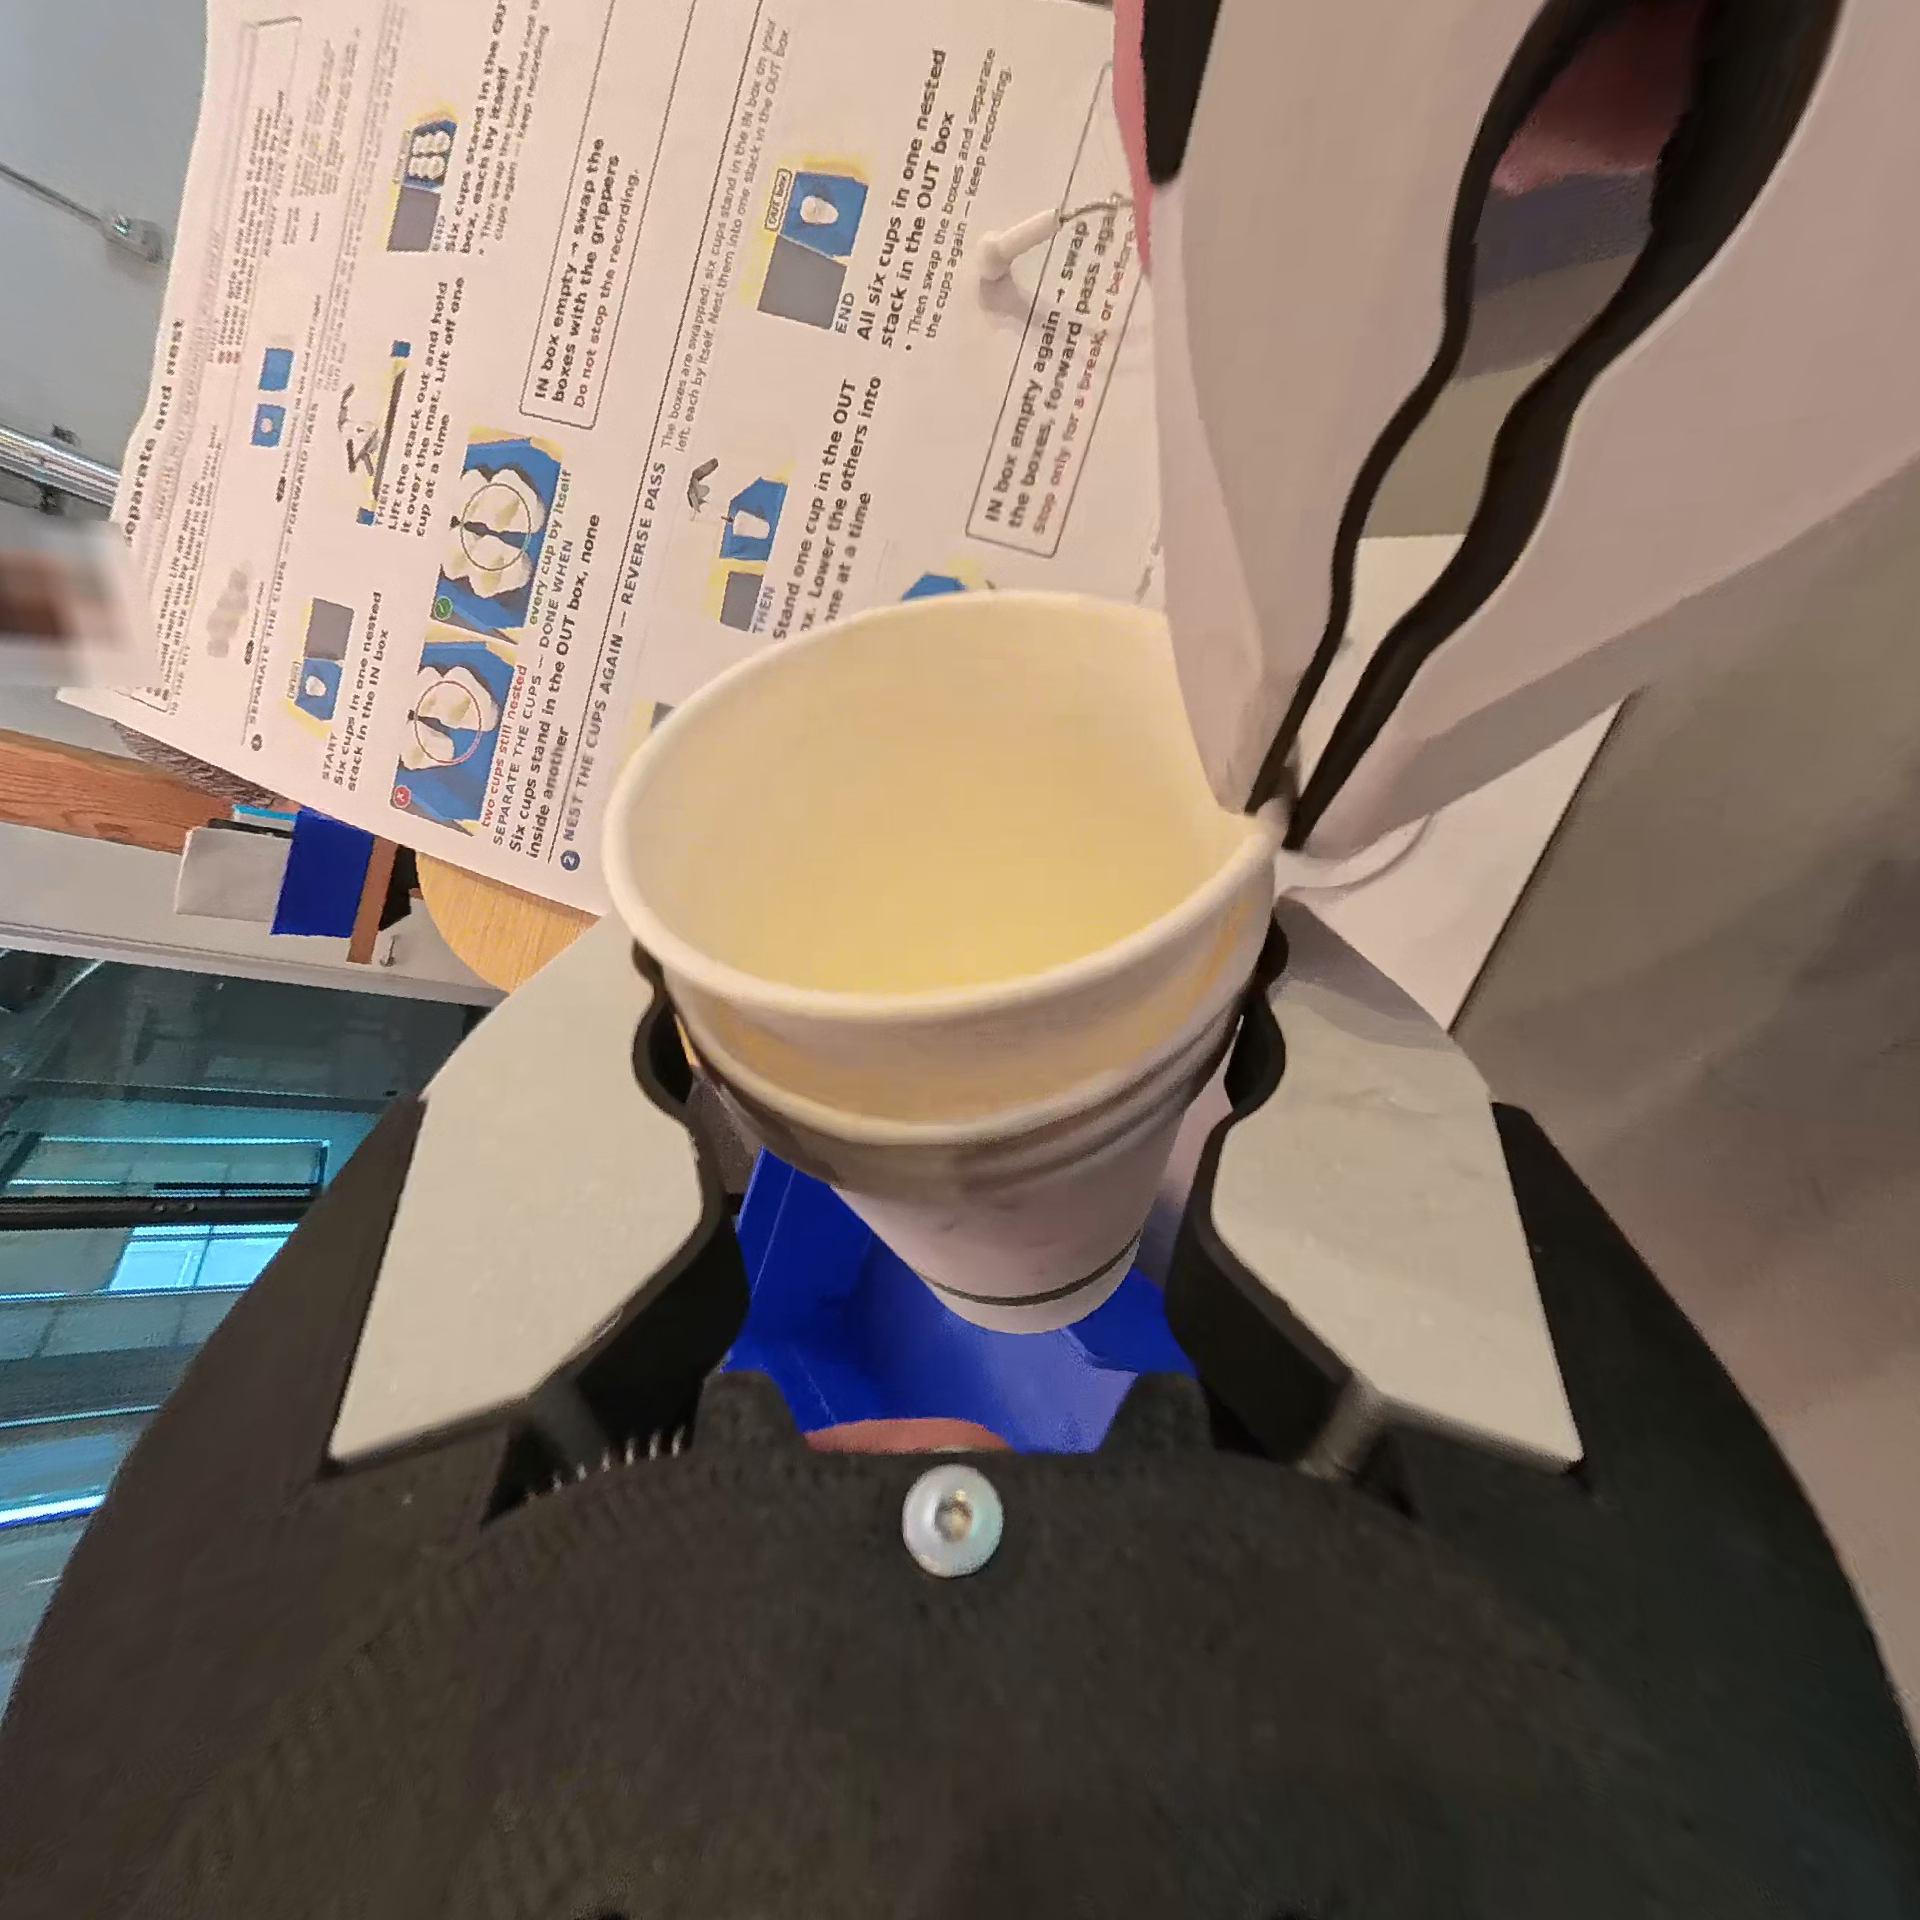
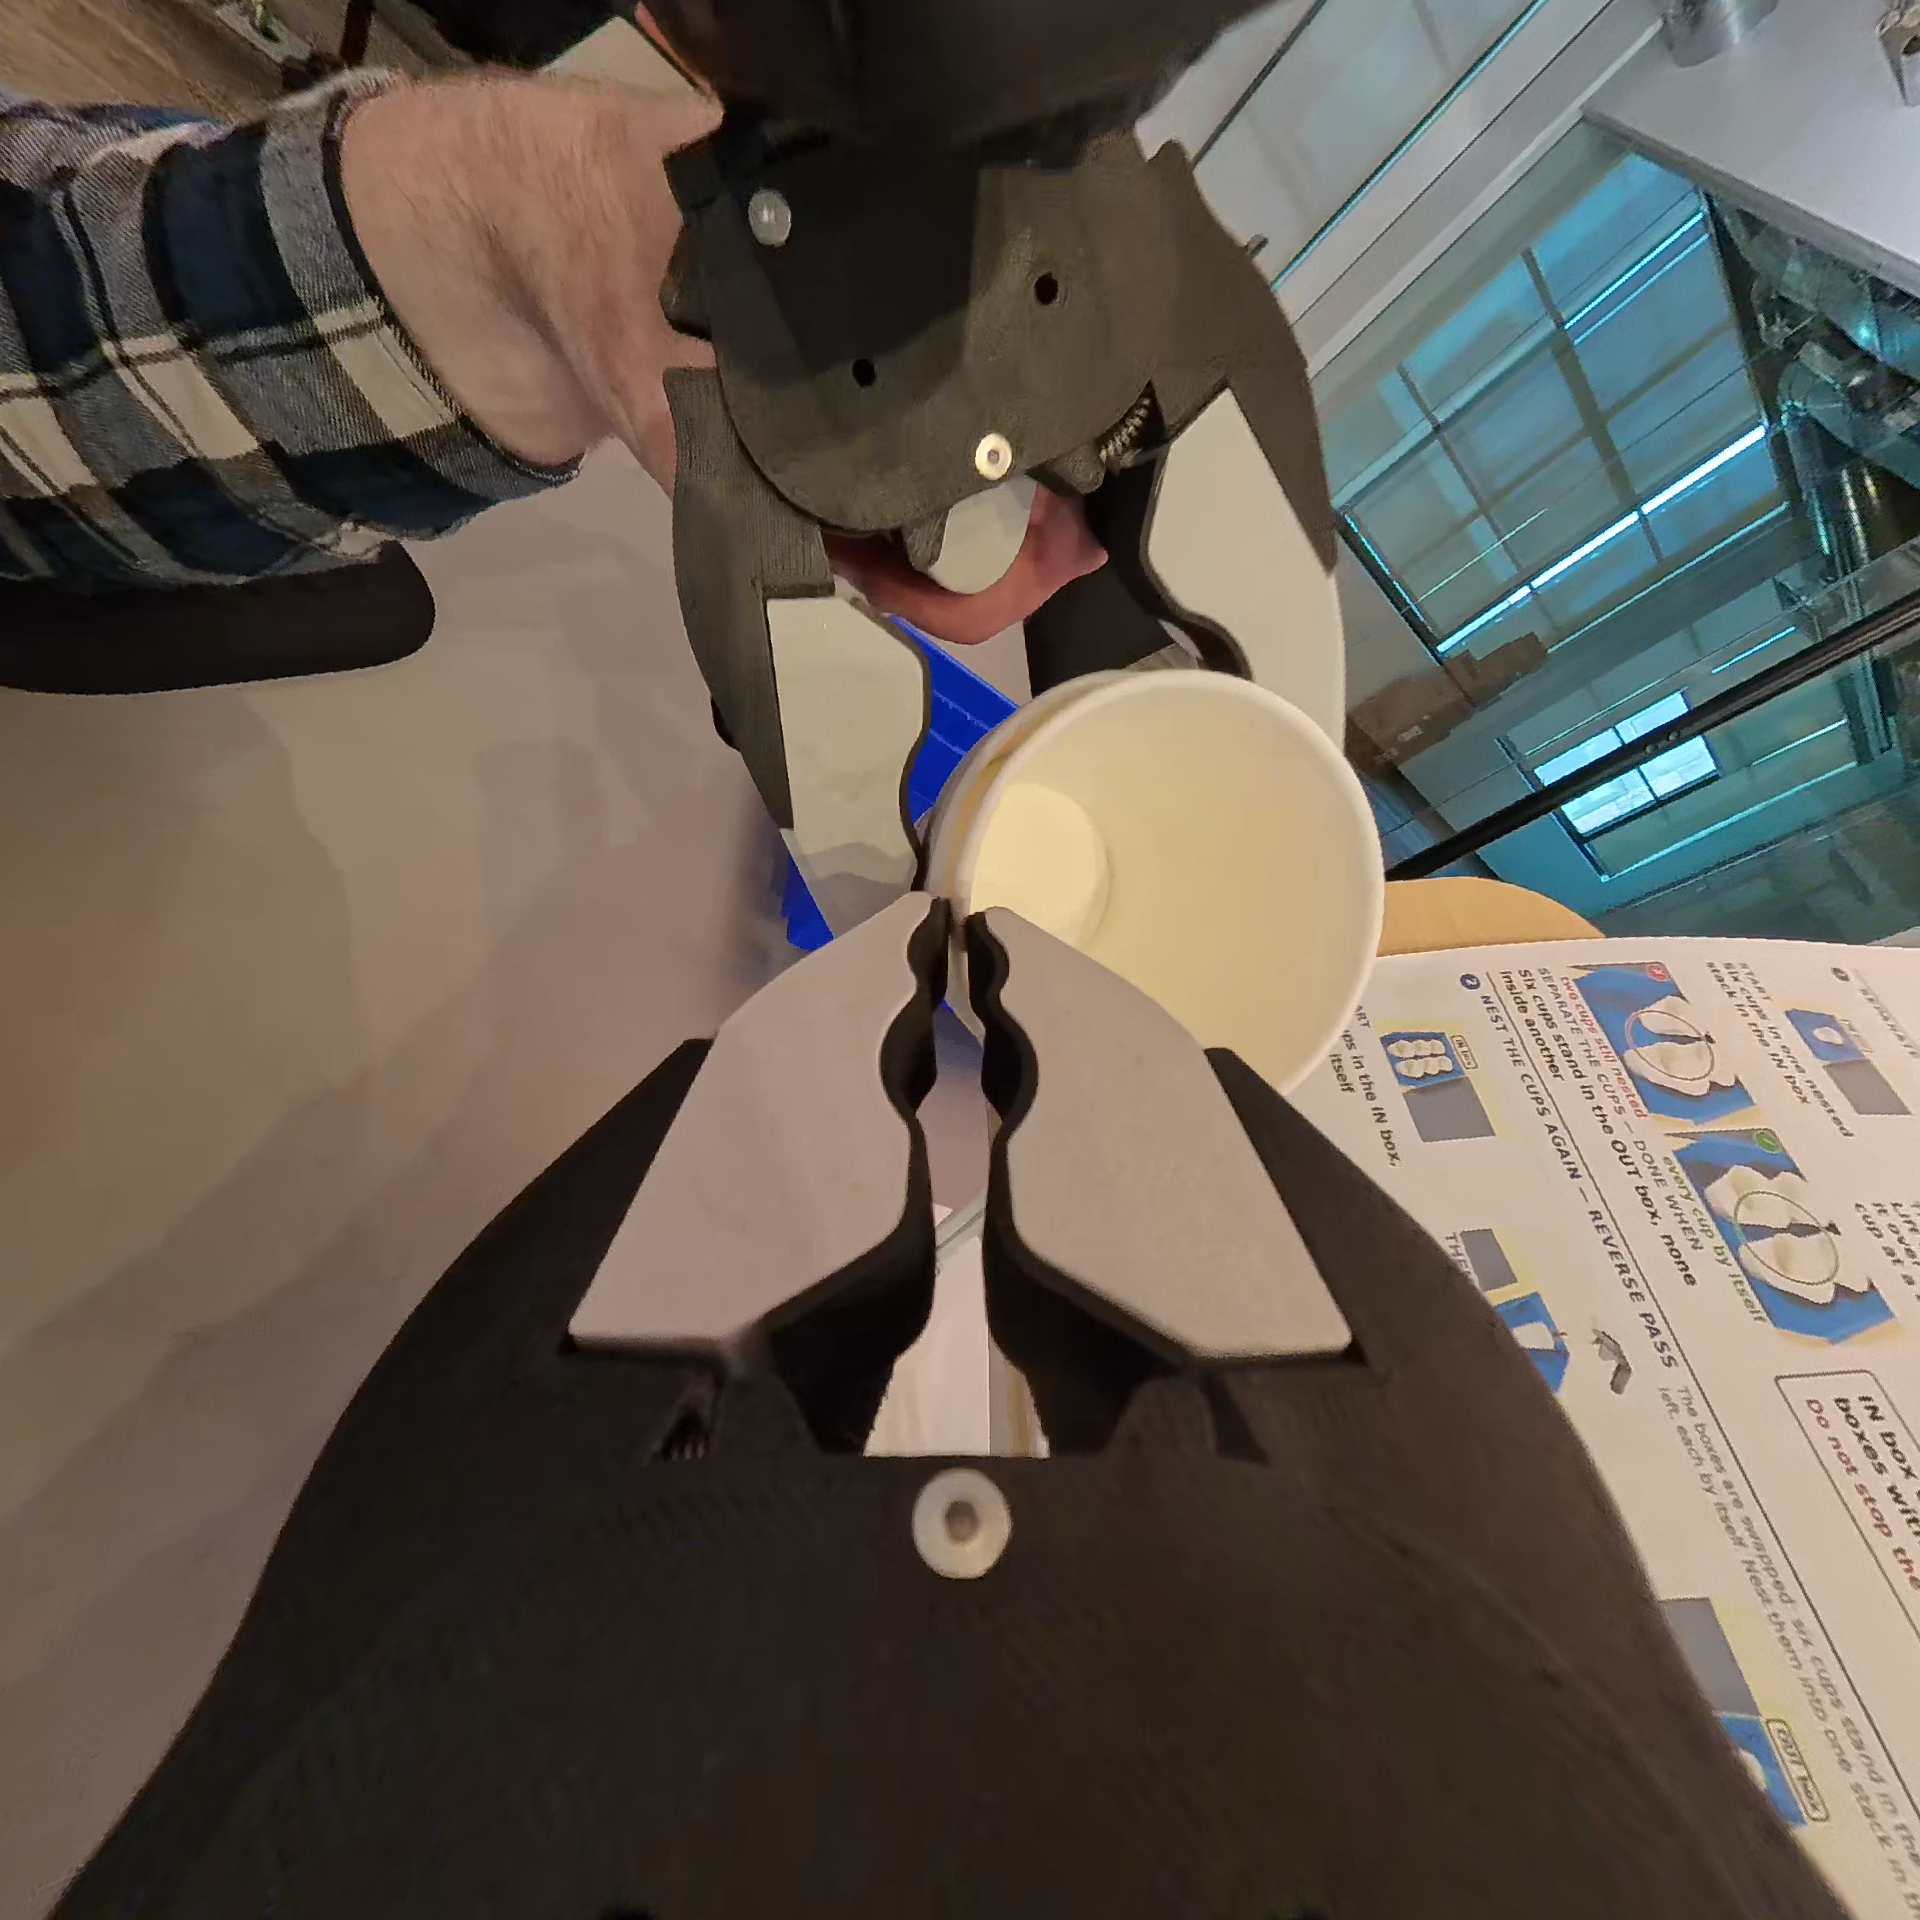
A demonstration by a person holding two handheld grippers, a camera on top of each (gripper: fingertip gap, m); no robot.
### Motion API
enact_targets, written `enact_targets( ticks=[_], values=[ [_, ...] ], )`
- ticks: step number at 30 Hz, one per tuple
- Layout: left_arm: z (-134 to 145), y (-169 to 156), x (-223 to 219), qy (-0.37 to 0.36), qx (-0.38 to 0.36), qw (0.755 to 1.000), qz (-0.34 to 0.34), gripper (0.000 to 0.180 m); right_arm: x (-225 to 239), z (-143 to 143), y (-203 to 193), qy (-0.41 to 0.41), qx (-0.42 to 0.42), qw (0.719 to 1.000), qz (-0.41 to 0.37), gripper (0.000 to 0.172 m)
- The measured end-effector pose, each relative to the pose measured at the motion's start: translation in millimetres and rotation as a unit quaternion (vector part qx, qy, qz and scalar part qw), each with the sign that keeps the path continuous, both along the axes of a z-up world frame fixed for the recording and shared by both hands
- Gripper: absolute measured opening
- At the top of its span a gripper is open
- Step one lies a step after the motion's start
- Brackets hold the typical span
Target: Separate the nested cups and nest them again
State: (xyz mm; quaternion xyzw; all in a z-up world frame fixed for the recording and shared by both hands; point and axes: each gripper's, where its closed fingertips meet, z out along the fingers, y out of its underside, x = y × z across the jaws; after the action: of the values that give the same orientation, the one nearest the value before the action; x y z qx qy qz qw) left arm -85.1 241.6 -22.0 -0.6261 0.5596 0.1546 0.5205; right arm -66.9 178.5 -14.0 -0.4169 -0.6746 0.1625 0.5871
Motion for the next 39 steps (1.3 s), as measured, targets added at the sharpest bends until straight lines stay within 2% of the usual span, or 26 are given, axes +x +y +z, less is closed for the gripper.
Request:
enact_targets(
  ticks=[8, 16, 27, 32, 39],
  values=[
    [1, 6, -8, 0.004, 0.007, 1.000, 0.017, 0.102, 19, 27, -1, 0.035, 0.010, 0.999, -0.008, 0.003],
    [5, 7, -12, -0.001, 0.012, 1.000, 0.023, 0.102, 53, 68, 1, 0.095, 0.023, 0.995, -0.034, 0.003],
    [8, 8, -15, -0.006, 0.016, 0.999, 0.027, 0.102, 102, 108, 6, 0.150, 0.054, 0.984, -0.081, 0.003],
    [9, 8, -16, -0.006, 0.019, 0.999, 0.029, 0.102, 151, 128, 22, 0.170, 0.068, 0.972, -0.148, 0.003],
    [7, 9, -16, -0.004, 0.016, 0.999, 0.030, 0.102, 255, 141, 58, 0.190, 0.064, 0.934, -0.296, 0.003]
  ],
)
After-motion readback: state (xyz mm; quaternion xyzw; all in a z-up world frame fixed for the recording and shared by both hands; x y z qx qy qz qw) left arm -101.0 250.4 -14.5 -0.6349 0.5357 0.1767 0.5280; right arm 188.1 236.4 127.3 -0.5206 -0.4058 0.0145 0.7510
